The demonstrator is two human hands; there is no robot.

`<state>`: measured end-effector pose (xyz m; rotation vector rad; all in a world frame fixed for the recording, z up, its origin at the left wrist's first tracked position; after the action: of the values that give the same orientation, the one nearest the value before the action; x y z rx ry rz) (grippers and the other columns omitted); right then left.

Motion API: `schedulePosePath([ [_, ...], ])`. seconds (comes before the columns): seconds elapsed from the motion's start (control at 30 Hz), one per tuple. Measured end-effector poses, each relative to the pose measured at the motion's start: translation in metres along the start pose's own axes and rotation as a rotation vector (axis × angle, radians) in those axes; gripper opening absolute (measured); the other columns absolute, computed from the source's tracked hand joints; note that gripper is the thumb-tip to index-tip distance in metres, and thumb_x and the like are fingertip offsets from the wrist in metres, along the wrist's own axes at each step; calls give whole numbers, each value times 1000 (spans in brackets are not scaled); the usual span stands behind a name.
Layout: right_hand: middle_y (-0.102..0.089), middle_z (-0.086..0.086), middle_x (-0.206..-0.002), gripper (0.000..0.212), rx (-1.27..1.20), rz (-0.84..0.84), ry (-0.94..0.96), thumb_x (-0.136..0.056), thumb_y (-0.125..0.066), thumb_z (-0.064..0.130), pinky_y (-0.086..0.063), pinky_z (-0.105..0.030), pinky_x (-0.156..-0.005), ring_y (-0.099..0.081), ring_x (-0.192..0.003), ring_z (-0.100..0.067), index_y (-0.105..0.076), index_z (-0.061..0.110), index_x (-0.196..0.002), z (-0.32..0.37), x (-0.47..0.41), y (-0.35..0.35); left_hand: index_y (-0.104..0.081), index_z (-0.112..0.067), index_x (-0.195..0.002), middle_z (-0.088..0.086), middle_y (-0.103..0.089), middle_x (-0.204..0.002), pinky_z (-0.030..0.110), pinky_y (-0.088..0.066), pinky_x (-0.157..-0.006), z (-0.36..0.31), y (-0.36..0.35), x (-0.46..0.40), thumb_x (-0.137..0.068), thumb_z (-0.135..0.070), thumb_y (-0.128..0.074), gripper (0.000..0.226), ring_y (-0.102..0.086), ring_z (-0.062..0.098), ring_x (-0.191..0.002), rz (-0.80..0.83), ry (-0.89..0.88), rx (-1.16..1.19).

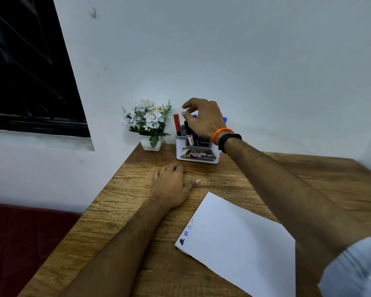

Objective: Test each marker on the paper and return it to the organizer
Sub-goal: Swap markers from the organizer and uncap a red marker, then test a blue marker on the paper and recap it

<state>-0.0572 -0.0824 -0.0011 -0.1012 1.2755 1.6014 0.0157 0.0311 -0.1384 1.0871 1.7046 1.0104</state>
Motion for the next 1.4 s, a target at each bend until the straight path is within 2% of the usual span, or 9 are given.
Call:
schedulePosePath([
  [0.23, -67, 15, -84, 17, -94, -95, -71, -80, -69, 18, -52, -29, -89, -65, -91, -10, -71, 20, -96, -21, 19, 16, -49, -18, -133, 3, -44, -143, 45, -28, -111, 0, 0, 0, -87, -69, -39, 70, -37, 23, -133, 2, -2, -1],
  [0.5, -70, 4, -106, 55, 71, 136, -52, -78, -68, 19, -50, -37, -90, -62, -105, -19, -58, 30, -131, -29, 29, 2, -50, -18, -131, 3, -46, -141, 45, -30, -110, 1, -1, -1, -86, -70, -38, 70, -39, 22, -131, -2, -1, -5],
  [0.6, -65, 1, -114, 49, 102, 137, -26, -83, -69, 22, -47, -32, -85, -59, -107, -19, -58, 32, -130, -28, 26, -1, -50, -18, -131, 2, -46, -141, 45, -30, -109, 1, -1, -2, -86, -70, -38, 70, -39, 23, -131, 2, 1, -2],
  [0.73, -69, 14, -93, 22, -23, 16, -61, -83, -73, 26, -50, -31, -81, -63, -98, -14, -66, 31, -103, -28, 22, 7, -50, -18, -132, 3, -45, -142, 45, -29, -110, 2, -1, -1, -86, -71, -38, 71, -38, 23, -132, 0, 3, -1],
  [0.87, -64, 23, -75, 17, -191, -192, -33, -79, -76, 27, -59, -42, -76, -67, -85, -8, -63, 31, -89, -19, 11, 23, -49, -18, -132, 2, -45, -141, 45, -29, -110, 1, 0, 1, -86, -70, -40, 70, -38, 22, -131, -8, -9, 9],
  [1.03, -66, 18, -82, 24, -425, -372, 7, -83, -73, 16, -59, -40, -60, -68, -70, -11, -62, 22, -104, -2, -5, 42, -49, -19, -132, 2, -44, -142, 44, -28, -110, -1, 2, 2, -87, -68, -41, 67, -37, 22, -131, -4, 1, 4],
  [1.17, -66, 9, -87, 24, -493, -391, 38, -89, -68, 8, -54, -21, -49, -65, -66, -2, -67, 11, -113, 6, -11, 38, -48, -18, -133, 2, -43, -143, 44, -27, -111, -2, 3, 2, -88, -67, -40, 68, -36, 22, -133, 10, 3, -5],
  [1.3, -67, 1, -90, 21, -540, -420, 51, -89, -69, 9, -53, -21, -47, -64, -69, -1, -69, 11, -110, 8, -12, 30, -48, -18, -134, 3, -43, -143, 45, -27, -111, -1, 2, 2, -88, -68, -40, 68, -36, 23, -133, 15, 6, 1],
  [1.4, -67, 8, -88, 20, -576, -462, 66, -88, -71, 10, -54, -27, -45, -64, -69, -6, -68, 10, -108, 10, -12, 29, -48, -18, -134, 3, -42, -144, 45, -27, -112, -1, 1, 1, -87, -68, -39, 69, -35, 23, -133, 17, 12, -7],
])
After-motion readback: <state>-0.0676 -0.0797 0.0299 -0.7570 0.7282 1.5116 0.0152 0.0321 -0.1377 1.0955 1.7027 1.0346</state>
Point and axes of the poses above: each hand's wrist, its own x-axis away from the middle knuckle, its own y-axis out of the back of the hand, z = x × y, the point moved 4 cm from there along -x, towards the middle knuckle
